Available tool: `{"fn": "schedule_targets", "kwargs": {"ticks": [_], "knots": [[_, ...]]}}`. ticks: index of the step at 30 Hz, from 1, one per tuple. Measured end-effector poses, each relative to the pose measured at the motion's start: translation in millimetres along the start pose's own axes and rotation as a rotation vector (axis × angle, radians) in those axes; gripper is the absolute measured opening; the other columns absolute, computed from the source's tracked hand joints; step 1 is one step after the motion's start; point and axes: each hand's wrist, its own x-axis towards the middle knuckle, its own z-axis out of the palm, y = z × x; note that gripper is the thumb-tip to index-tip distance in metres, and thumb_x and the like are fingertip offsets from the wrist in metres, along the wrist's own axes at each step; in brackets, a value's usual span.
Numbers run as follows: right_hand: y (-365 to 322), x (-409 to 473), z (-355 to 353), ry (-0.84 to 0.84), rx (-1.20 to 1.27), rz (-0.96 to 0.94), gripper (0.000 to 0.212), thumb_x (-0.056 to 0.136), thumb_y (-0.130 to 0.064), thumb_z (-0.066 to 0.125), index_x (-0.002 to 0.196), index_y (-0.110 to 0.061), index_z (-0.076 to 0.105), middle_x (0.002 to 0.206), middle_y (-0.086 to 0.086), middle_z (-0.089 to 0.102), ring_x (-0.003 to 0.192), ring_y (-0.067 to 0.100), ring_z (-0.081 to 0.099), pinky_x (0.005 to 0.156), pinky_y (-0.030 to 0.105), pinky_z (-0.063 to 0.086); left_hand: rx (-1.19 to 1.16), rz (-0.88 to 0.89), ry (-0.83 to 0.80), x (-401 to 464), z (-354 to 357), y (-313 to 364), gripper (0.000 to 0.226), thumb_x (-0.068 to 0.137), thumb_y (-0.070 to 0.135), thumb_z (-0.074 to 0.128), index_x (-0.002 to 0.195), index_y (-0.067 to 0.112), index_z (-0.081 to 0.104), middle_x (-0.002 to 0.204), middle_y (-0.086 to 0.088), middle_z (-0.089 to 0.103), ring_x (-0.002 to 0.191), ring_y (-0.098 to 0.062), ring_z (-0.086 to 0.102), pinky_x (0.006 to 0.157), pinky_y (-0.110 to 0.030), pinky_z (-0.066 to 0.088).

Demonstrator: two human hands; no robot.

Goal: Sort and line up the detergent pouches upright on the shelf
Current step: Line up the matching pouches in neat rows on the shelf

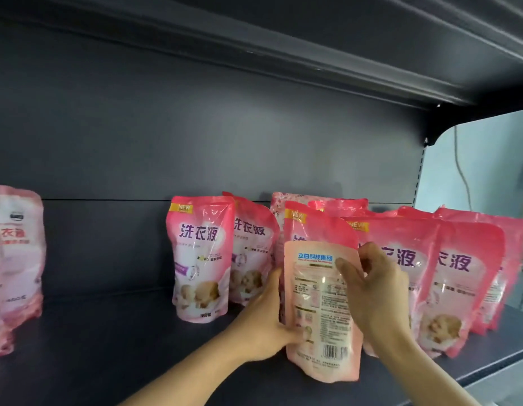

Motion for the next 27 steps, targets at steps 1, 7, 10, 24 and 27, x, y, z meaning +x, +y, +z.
{"fn": "schedule_targets", "kwargs": {"ticks": [1, 7, 10, 24, 27], "knots": [[0.7, -1.1, -5.5, 0.021, -0.007, -0.006, 0.022, 0.087, -0.013, 0.064, 0.070, -0.013, 0.050, 0.062, 0.003, 0.059, 0.051, 0.019, 0.050, 0.045, 0.027, 0.038, -0.002, 0.015, 0.000, 1.1, 4.9, 2.8, 0.100, 0.078, 0.024, 0.074, 0.144, 0.041, 0.002, 0.129, 0.031, 0.034, 0.128, 0.003, 0.033, 0.109, -0.023, 0.028], [13.7, -3.0, -28.6, 0.128, -0.040, -0.041, 0.022, 0.088, -0.006, 0.062, 0.074, -0.014, 0.047, 0.066, -0.009, 0.055, 0.052, 0.011, 0.050, 0.045, 0.019, 0.032, -0.027, 0.072, 0.015, 11.4, 34.9, 18.2, 0.086, 0.079, 0.022, 0.073, 0.138, 0.040, 0.014, 0.107, 0.036, 0.043, 0.108, 0.011, 0.041, 0.087, -0.008, 0.030], [19.1, -3.9, -29.3, 0.117, -0.072, -0.089, 0.023, 0.090, -0.009, 0.059, 0.079, -0.020, 0.043, 0.065, -0.010, 0.053, 0.053, 0.009, 0.050, 0.043, 0.017, 0.034, -0.028, 0.058, 0.034, 16.8, 41.4, 17.7, 0.079, 0.078, 0.020, 0.073, 0.133, 0.038, 0.020, 0.102, 0.035, 0.046, 0.103, 0.012, 0.045, 0.086, -0.007, 0.037], [-2.5, 26.8, -51.4, -0.072, -0.055, -0.179, 0.040, 0.080, -0.018, 0.072, 0.108, -0.031, 0.046, 0.098, -0.018, 0.059, 0.090, -0.005, 0.055, 0.069, 0.007, 0.042, 0.398, 0.182, 0.193, 44.4, -47.1, 64.6, 0.058, 0.077, 0.037, 0.073, 0.129, 0.030, 0.047, 0.135, 0.018, 0.047, 0.126, -0.001, 0.042, 0.101, -0.019, 0.030], [-13.0, 42.2, -53.8, -0.131, -0.197, -0.213, 0.041, 0.079, -0.019, 0.073, 0.112, -0.029, 0.052, 0.104, -0.014, 0.060, 0.095, 0.007, 0.058, 0.080, 0.023, 0.046, 0.575, 0.233, 0.283, 77.0, -66.1, 78.5, 0.041, 0.087, 0.017, 0.064, 0.126, 0.024, 0.053, 0.137, 0.007, 0.052, 0.127, -0.011, 0.045, 0.101, -0.022, 0.033]]}}
